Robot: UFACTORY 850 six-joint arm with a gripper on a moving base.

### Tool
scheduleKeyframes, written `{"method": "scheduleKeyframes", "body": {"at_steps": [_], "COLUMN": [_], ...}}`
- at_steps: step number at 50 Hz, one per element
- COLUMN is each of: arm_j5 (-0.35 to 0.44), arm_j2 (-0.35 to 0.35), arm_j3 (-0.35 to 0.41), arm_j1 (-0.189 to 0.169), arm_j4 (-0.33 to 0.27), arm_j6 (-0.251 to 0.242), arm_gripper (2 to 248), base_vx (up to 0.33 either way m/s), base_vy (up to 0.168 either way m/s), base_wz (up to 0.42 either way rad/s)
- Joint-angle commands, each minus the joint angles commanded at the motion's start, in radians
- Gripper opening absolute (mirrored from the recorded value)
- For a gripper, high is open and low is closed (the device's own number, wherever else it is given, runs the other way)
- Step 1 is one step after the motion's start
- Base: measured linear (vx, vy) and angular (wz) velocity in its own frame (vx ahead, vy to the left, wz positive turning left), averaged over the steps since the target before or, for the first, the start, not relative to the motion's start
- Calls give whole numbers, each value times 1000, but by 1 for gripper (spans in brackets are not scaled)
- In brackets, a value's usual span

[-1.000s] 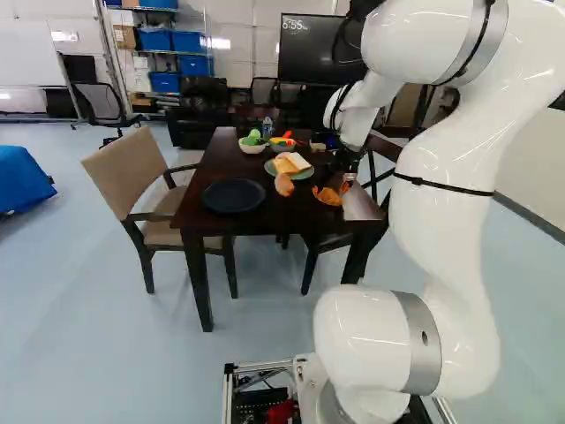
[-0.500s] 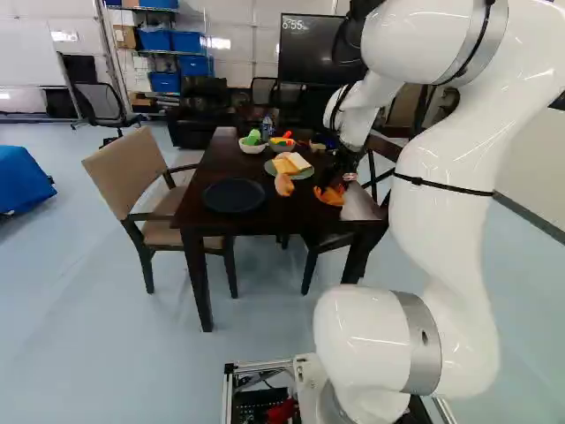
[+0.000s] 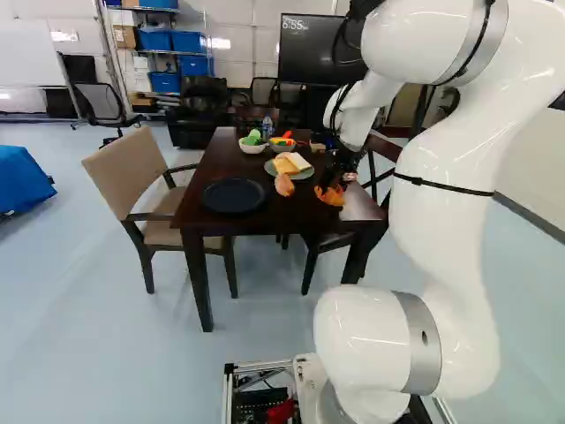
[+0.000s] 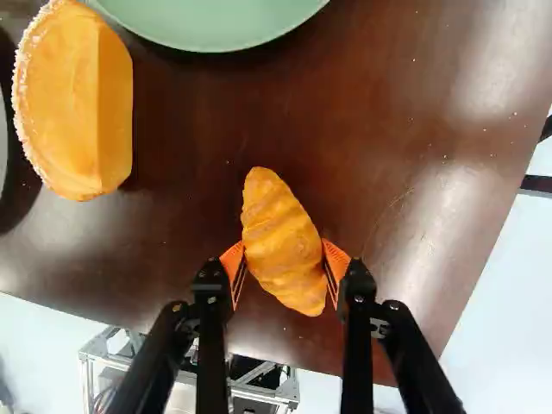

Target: Move the croissant to the empty plate

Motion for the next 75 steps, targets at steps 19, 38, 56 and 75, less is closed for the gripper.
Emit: {"method": "scheduleKeyframes", "body": {"at_steps": [19,38,56,75], "arm_j5": [0,0,-35,-92], "arm_j2": [0,28,60,124], "arm_j3": [0,-1,-20,-3], "arm_j1": [0,18,81,149], "arm_j4": [0,0,8,49], "arm_j6": [0,0,0,0], "arm_gripper": [129,129,129,129], "base_vx": [0,0,0,0], "base_vy": [0,0,0,0], "base_wz": [0,0,0,0]}}
